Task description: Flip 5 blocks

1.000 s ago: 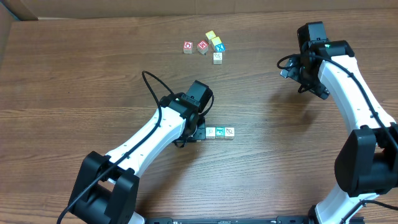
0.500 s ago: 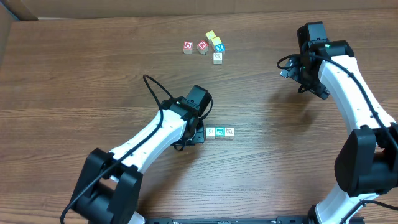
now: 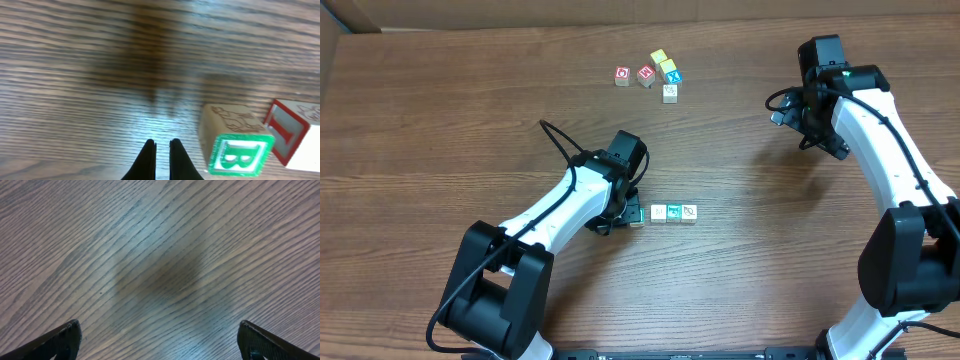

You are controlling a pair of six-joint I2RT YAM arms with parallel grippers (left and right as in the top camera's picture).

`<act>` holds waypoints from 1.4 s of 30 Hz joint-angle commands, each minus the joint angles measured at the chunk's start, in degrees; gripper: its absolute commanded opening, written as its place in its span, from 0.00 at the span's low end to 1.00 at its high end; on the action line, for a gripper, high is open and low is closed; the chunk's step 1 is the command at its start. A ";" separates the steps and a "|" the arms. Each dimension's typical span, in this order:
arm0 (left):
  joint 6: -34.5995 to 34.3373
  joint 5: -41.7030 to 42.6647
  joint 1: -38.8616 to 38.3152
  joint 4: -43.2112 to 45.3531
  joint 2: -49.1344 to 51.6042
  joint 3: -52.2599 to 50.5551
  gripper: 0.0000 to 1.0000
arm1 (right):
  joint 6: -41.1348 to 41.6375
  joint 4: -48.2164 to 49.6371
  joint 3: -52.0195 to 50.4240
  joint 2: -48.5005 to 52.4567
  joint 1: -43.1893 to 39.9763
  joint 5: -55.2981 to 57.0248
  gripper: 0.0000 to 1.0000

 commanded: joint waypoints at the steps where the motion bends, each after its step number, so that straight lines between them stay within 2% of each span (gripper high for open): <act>1: 1.27 4.31 -0.07 0.46 0.28 -0.39 0.04 | 0.04 0.33 0.31 -1.31 0.11 0.28 1.00; 42: 0.57 5.77 -0.07 7.63 0.28 -0.39 0.06 | 0.02 0.33 0.31 -1.31 0.11 0.28 1.00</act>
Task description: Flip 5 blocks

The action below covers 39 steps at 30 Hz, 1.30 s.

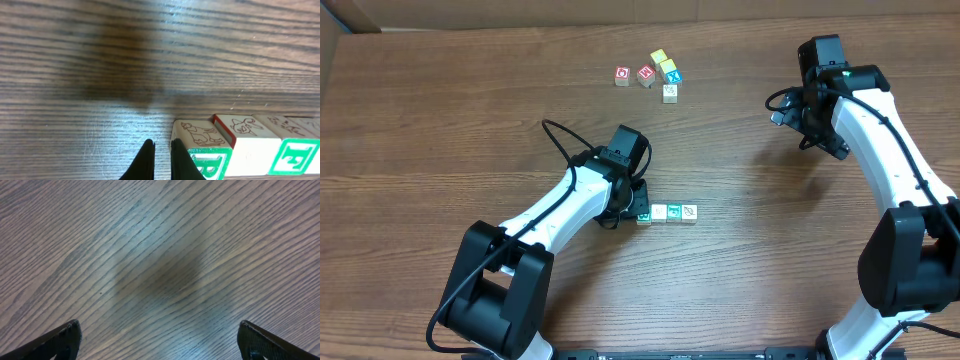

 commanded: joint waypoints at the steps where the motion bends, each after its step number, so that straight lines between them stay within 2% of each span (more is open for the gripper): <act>1: 0.52 0.46 -0.04 0.96 0.28 -0.39 0.06 | 0.04 0.33 0.31 -1.31 0.11 0.31 1.00; 6: 1.25 0.22 0.04 0.20 0.07 -0.04 0.04 | 0.04 0.33 0.31 -1.31 0.11 0.31 1.00; 13: 1.22 -0.13 -0.33 -8.13 0.02 5.11 0.04 | 0.04 0.33 0.31 -1.31 0.11 0.31 1.00; 18: 0.92 2.01 -1.95 -11.10 0.15 4.68 0.04 | 0.04 0.33 0.31 -1.31 0.11 0.31 1.00; 26: -2.56 1.46 -5.03 -8.57 0.15 1.64 0.04 | 0.04 0.33 0.31 -1.31 0.11 0.31 1.00; 39: -3.58 1.44 -5.31 -4.15 0.17 -1.03 0.04 | 0.02 0.33 0.31 -1.31 0.11 0.31 1.00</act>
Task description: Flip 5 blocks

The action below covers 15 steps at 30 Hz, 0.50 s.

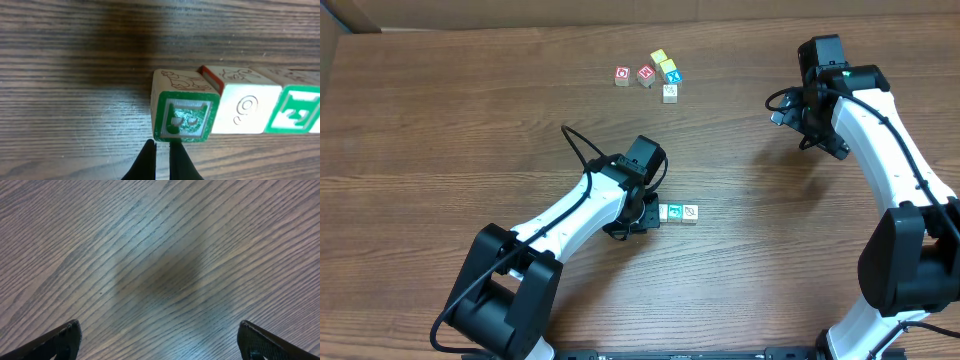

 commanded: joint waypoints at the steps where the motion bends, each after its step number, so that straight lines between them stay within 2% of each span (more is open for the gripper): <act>1: -1.44 0.52 -0.42 0.44 0.17 -1.16 0.04 | 0.02 0.37 0.31 -1.31 0.11 0.28 1.00; 15: -1.40 1.33 -0.37 1.90 0.13 -1.14 0.04 | 0.02 0.37 0.31 -1.31 0.11 0.28 1.00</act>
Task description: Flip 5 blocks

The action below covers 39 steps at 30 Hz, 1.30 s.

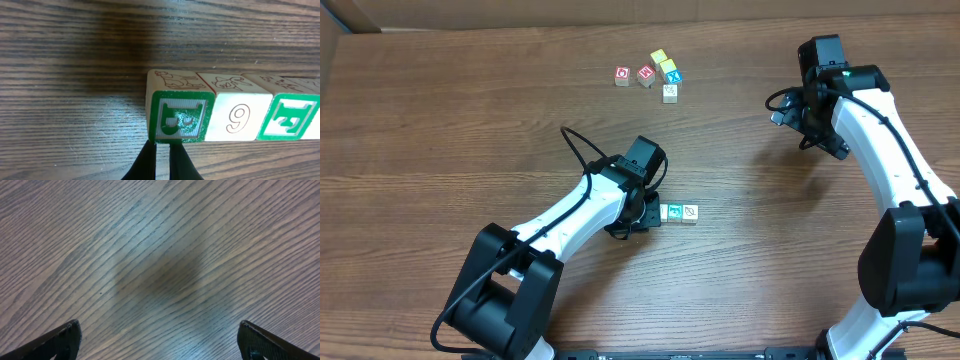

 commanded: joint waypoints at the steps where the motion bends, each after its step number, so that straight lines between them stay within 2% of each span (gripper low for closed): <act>1: -1.14 1.16 -0.37 -0.55 0.13 -0.50 0.04 | 0.04 0.35 0.31 -1.31 0.11 0.28 1.00; 8: 0.22 1.46 -0.33 -5.42 -1.01 2.84 0.04 | 0.04 0.35 0.31 -1.31 0.11 0.28 1.00; 16: 0.59 -4.11 -0.20 -5.62 -2.97 6.36 0.04 | 0.04 0.35 0.31 -1.31 0.11 0.28 1.00; 23: 0.57 -4.61 3.30 -6.23 -2.97 6.40 0.04 | 0.04 0.35 0.31 -1.31 0.11 0.28 1.00; 27: 0.72 0.24 7.85 -7.37 -2.97 6.40 0.04 | 0.04 0.35 0.31 -1.31 0.11 0.28 1.00; 32: 6.67 7.21 11.43 -8.68 -2.97 6.40 0.04 | 0.02 0.35 0.31 -1.31 0.11 0.28 1.00; 39: 9.62 8.20 11.65 -9.05 -2.97 6.36 0.04 | 0.04 1.75 0.31 -1.31 0.11 -0.61 1.00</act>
